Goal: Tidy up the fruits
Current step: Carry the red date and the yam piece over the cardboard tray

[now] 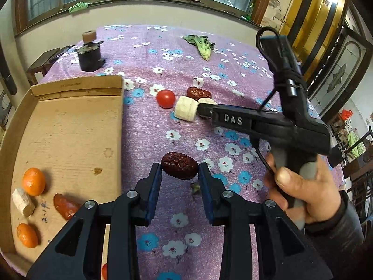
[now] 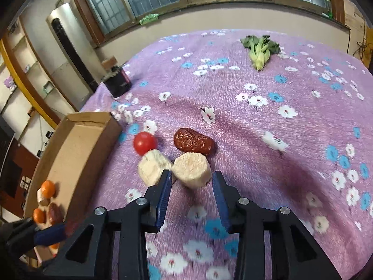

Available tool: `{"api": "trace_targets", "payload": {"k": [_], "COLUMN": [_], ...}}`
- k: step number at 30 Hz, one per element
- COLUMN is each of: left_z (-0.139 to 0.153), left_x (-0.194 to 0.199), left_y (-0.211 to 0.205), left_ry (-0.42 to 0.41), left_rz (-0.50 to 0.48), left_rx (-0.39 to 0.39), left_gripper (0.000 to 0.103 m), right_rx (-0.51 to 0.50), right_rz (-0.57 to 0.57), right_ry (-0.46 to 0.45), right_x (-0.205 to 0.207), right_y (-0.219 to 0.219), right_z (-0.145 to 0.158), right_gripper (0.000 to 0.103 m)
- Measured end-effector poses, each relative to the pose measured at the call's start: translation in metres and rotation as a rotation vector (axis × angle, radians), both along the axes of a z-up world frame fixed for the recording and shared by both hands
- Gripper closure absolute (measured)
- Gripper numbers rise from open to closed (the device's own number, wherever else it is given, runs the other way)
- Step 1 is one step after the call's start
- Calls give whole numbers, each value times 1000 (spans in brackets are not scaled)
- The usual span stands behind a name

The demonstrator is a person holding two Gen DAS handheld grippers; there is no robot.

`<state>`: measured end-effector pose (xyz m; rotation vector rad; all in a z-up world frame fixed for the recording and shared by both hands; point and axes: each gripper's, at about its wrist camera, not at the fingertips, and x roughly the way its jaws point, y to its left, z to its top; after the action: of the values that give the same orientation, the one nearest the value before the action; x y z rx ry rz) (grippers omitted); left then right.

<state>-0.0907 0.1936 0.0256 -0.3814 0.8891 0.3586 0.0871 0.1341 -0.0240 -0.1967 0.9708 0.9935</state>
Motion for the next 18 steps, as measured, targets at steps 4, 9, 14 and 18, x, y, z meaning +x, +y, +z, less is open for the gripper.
{"api": "trace_targets", "payload": {"k": [4,9,14,18], "left_z": [1,5,12,17], "left_x": [-3,-8,-13,-21], "left_y": [3,3,2,4], "left_ry": [-2,-18,-34,-44], "left_rz": [5,1,1,13], "left_rx": [-3,2,14,29], "left_gripper": [73,73,73,73], "right_rx": [12,0,53,84], "right_rz": [-4,-11,-5,31], "right_ry": [10,-22,-23,-26], "right_x": [3,-10,-28,-47], "right_y": [10,3,-21,-27], "right_z": [-4,0,20,36], "right_gripper": [66,67,67,67]}}
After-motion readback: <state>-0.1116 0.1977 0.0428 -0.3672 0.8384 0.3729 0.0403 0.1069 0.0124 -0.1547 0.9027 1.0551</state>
